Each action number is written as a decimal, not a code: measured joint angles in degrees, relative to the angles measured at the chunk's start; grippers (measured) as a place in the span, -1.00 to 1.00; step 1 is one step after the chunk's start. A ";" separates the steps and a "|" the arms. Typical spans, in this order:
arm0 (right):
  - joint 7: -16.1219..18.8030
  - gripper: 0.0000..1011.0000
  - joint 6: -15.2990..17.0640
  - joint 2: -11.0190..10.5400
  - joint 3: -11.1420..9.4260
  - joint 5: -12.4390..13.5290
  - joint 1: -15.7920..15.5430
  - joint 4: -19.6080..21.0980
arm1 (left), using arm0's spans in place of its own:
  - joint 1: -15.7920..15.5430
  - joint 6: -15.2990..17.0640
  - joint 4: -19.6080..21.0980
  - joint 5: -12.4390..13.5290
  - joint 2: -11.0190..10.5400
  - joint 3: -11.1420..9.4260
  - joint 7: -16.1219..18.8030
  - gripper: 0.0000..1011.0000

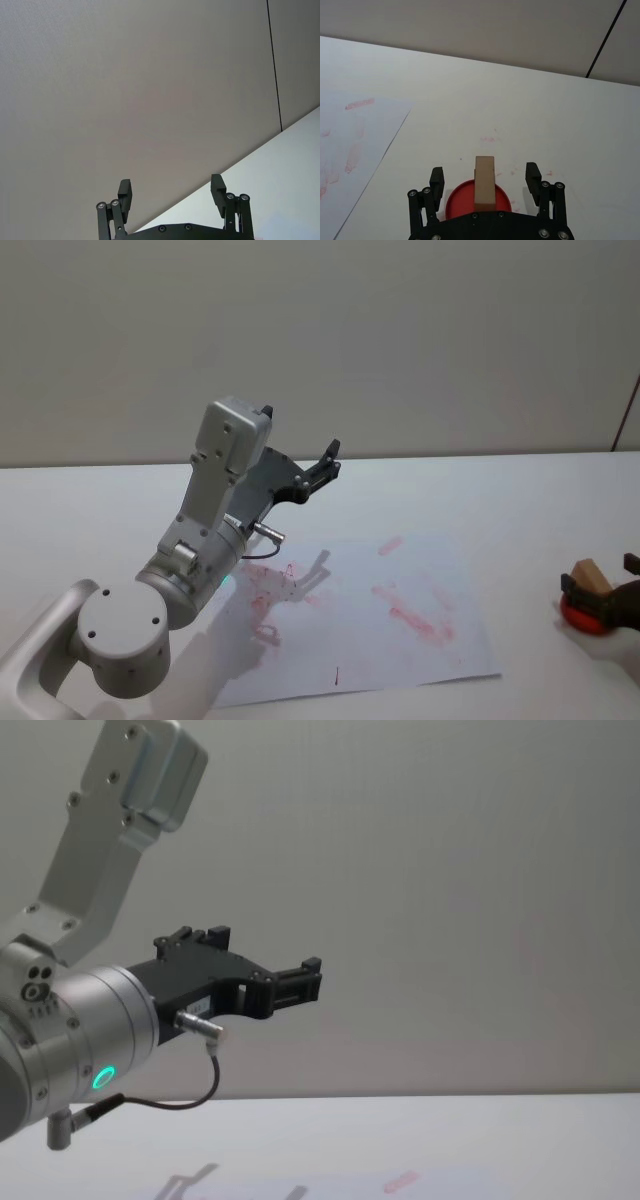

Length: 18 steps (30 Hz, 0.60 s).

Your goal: Use the one hand to pick up the stamp and affix it onto the A4 paper.

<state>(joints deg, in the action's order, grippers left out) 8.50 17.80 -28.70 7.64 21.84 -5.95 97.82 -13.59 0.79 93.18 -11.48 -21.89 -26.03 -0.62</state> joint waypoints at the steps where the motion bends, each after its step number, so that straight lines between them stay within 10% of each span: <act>1: 0.01 0.98 0.12 0.16 0.12 -0.22 0.24 -0.21 | 0.00 0.00 0.00 0.00 0.00 0.00 0.00 0.98; 18: 0.17 0.41 1.85 1.75 1.36 -2.82 2.52 -2.29 | 0.00 0.00 0.00 0.00 0.00 0.00 0.00 0.98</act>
<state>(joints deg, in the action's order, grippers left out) 8.67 19.65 -26.95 9.00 19.02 -3.43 95.54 -13.59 0.80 93.18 -11.48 -21.90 -26.03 -0.63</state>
